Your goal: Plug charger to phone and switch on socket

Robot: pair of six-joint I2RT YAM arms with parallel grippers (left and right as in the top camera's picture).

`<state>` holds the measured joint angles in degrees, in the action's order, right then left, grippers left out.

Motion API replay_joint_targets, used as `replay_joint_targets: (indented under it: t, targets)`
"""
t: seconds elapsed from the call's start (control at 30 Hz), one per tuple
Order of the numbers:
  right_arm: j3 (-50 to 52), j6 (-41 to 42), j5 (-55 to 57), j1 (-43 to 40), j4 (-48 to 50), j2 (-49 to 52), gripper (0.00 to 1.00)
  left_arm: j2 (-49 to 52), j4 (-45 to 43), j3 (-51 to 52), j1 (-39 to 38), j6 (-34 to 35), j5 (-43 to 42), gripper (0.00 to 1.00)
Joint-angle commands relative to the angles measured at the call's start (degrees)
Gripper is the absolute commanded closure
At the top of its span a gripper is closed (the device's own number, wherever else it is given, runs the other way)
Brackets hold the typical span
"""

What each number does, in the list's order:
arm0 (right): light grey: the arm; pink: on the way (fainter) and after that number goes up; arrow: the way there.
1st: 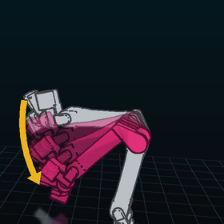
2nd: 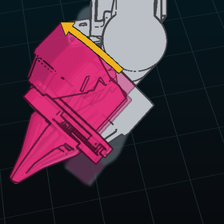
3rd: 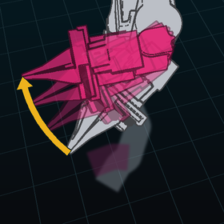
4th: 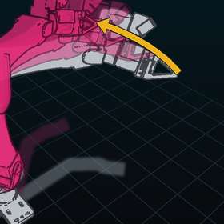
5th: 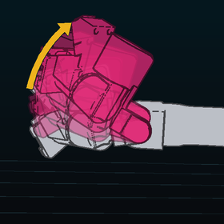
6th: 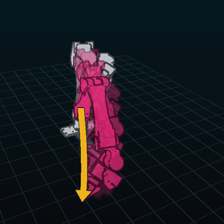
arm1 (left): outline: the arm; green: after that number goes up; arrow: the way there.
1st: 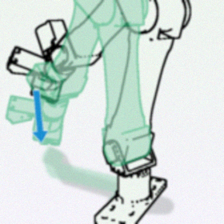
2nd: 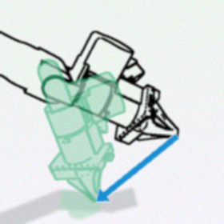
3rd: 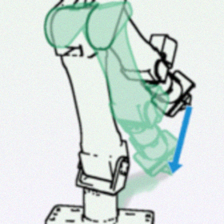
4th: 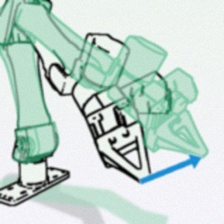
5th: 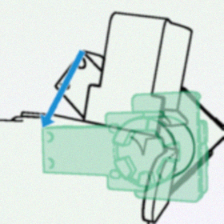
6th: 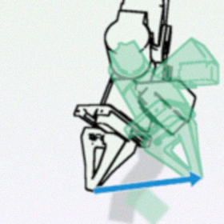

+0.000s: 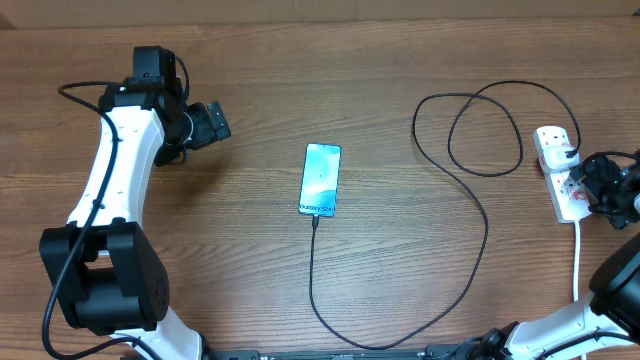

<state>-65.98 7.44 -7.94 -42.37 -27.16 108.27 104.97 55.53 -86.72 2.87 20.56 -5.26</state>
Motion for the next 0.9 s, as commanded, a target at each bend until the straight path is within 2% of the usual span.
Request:
replay_joint_targets:
  t: [0.0, 0.87]
  targets:
    - [0.5, -0.3, -0.5, 0.0, 0.8, -1.7, 0.02, 0.0, -0.1, -0.4, -0.3, -1.3, 0.8, 0.00]
    - [1.9, -0.4, 1.4, 0.8, 2.2, -1.7, 0.00, 0.0, -0.1, -0.4, -0.3, -1.3, 0.9, 0.00]
